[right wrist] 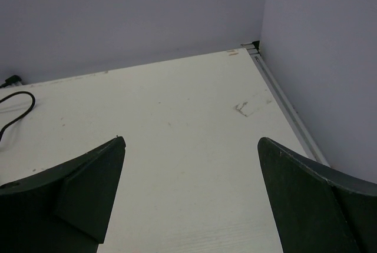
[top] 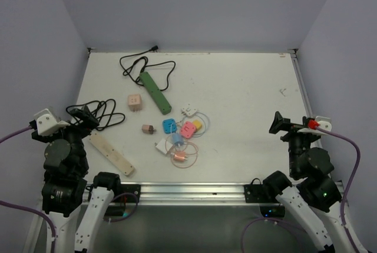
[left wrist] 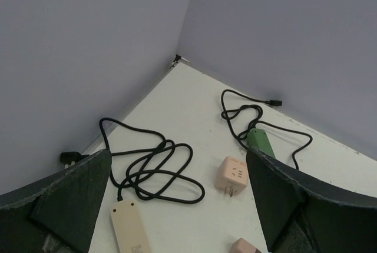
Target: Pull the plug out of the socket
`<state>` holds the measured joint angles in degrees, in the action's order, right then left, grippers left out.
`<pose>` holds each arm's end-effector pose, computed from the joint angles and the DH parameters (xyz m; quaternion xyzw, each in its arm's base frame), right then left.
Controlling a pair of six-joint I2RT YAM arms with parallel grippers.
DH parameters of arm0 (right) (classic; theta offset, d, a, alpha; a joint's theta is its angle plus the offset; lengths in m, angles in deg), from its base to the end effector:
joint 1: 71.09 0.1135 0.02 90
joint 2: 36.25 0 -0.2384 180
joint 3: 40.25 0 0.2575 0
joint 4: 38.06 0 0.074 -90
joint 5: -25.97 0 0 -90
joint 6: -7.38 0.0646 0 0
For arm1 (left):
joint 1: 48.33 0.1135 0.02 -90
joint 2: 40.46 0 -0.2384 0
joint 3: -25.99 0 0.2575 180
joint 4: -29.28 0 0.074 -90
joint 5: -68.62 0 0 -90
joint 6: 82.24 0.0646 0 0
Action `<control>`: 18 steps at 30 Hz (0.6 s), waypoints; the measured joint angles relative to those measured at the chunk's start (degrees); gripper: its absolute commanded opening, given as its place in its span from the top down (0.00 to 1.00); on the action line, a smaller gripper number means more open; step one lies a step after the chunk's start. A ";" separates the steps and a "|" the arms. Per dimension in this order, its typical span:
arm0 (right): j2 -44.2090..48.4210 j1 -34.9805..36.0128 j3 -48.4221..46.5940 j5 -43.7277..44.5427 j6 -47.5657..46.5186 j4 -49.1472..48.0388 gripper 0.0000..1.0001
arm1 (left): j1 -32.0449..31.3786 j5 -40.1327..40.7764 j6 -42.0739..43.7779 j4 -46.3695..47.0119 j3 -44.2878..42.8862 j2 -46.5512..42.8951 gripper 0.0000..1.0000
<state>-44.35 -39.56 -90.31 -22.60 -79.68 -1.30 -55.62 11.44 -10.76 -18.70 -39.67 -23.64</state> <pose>0.1054 0.0145 0.3304 0.0974 0.6757 -0.0232 0.7304 0.0933 0.0234 0.3783 -0.2662 0.6503 0.0406 0.7104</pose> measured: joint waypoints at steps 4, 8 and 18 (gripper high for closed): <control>0.00 0.00 0.00 -0.26 -0.44 -1.81 0.01 | -0.11 1.20 -0.26 0.63 3.08 -1.09 0.00; 0.00 0.00 0.00 -0.44 -0.59 -2.36 0.01 | -1.03 2.16 -0.46 3.96 9.35 -5.55 0.00; -0.72 0.00 0.00 -0.63 -0.59 -2.69 0.01 | -1.81 2.16 -0.55 7.45 15.34 -9.07 0.00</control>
<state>-45.07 -39.56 -90.31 -23.24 -80.27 -3.99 -57.43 13.60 -11.31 -11.25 -24.33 -32.71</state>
